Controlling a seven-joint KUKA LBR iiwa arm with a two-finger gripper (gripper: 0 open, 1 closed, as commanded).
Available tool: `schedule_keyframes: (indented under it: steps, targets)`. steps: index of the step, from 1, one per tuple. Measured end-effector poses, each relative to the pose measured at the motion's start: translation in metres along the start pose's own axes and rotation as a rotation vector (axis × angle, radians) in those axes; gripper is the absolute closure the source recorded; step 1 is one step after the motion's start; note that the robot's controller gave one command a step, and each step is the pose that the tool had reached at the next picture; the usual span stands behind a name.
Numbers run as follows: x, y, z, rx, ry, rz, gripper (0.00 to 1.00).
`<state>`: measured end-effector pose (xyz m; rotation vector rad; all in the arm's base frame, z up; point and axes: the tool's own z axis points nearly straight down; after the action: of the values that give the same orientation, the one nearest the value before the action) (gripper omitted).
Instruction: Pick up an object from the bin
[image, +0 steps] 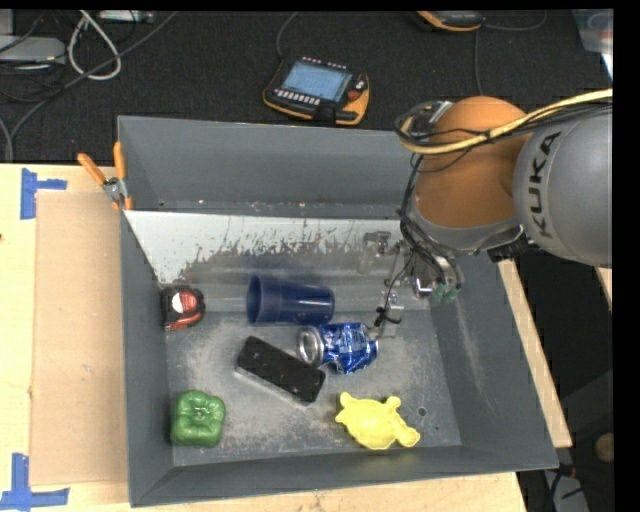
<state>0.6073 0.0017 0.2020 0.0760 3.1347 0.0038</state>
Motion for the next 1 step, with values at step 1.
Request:
schedule_keyframes:
  steps: [1]
  targets:
    - [0.0304,-0.0594,-0.0486,0.000,-0.016,0.030,0.00]
